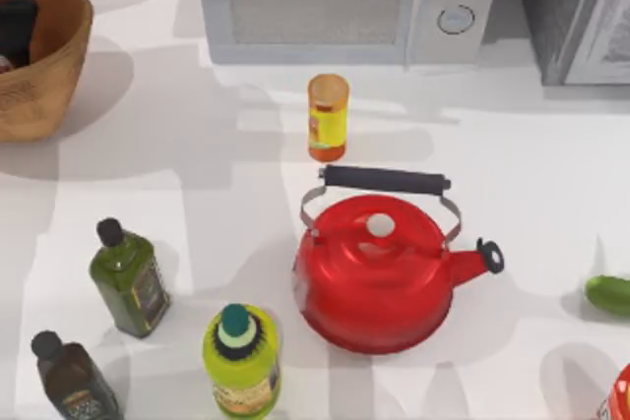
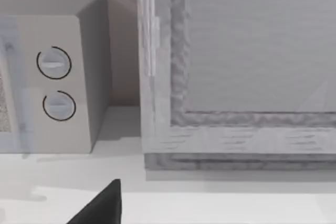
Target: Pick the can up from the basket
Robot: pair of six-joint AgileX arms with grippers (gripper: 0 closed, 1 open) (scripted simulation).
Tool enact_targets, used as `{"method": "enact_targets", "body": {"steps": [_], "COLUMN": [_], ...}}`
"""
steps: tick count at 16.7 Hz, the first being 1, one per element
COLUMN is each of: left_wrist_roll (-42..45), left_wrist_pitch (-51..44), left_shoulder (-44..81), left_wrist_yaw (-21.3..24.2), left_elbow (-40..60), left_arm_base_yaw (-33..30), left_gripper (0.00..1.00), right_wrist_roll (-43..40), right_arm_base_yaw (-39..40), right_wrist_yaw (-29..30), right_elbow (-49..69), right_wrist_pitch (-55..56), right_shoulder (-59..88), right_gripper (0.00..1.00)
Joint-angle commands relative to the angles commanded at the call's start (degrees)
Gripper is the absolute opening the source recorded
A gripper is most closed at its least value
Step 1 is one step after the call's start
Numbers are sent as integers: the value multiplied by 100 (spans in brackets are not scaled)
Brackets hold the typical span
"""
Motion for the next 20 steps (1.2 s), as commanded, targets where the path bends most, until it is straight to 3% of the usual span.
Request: {"method": "enact_targets", "body": {"steps": [5, 10, 20], "left_wrist_roll": [-22, -26, -26], "left_wrist_pitch": [1023, 1174, 1174], "left_shoulder": [-226, -257, -257], "left_wrist_yaw": [-5, -6, -6], "left_elbow": [-1307, -1465, -1465], "left_arm_base_yaw": [-23, -26, -26], "left_gripper": [100, 100, 25], "right_wrist_roll": [0, 0, 0], "right_arm_base_yaw": [0, 0, 0], "right_wrist_yaw": [0, 0, 0], "right_elbow": [0, 0, 0], "right_wrist_pitch": [0, 0, 0], "right_shoulder": [0, 0, 0], "right_gripper": [100, 100, 100]}}
